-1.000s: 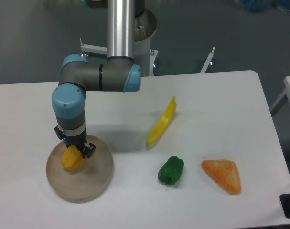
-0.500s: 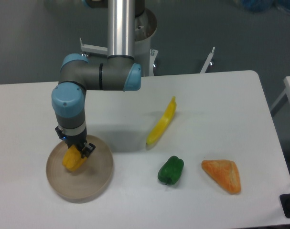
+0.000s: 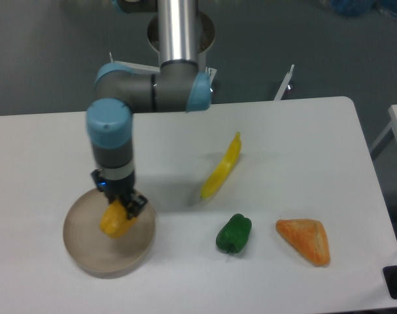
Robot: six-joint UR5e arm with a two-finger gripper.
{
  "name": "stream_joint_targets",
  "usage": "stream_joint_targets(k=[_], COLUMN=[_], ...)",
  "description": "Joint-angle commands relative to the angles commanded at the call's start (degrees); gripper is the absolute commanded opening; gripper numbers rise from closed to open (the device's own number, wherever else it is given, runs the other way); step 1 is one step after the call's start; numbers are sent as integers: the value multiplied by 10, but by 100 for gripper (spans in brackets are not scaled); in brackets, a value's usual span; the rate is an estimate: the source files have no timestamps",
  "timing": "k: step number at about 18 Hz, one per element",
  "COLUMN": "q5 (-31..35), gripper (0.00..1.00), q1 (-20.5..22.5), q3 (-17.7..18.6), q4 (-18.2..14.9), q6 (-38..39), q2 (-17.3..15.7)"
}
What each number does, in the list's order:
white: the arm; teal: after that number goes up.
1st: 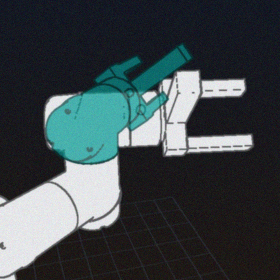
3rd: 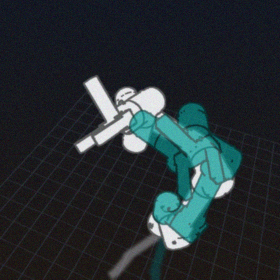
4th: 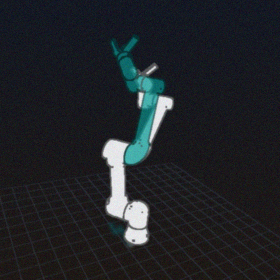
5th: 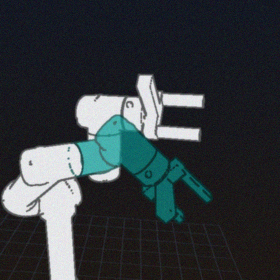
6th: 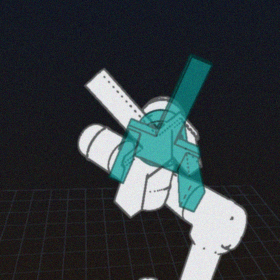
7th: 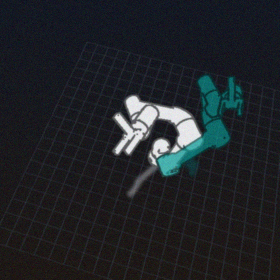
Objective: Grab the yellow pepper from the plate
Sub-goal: 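Lift the yellow pepper up off the plate, then carry the yellow pepper toward the green pepper and orange item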
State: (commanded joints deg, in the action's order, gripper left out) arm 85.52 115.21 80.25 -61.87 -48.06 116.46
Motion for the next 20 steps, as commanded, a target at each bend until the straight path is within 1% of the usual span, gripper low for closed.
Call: stream_joint_targets(k=[7, 12, 14, 17, 20], q5=[1, 2, 17, 42, 42], gripper=[58, 58, 58, 58, 58], q1=[98, 157, 162, 162, 162], q3=[-5, -14, -20, -41, -47], q4=[-3, -2, -1, -1, 0], q6=[-97, -162, -170, -170, -171], q2=[-7, 1, 11, 25, 27])
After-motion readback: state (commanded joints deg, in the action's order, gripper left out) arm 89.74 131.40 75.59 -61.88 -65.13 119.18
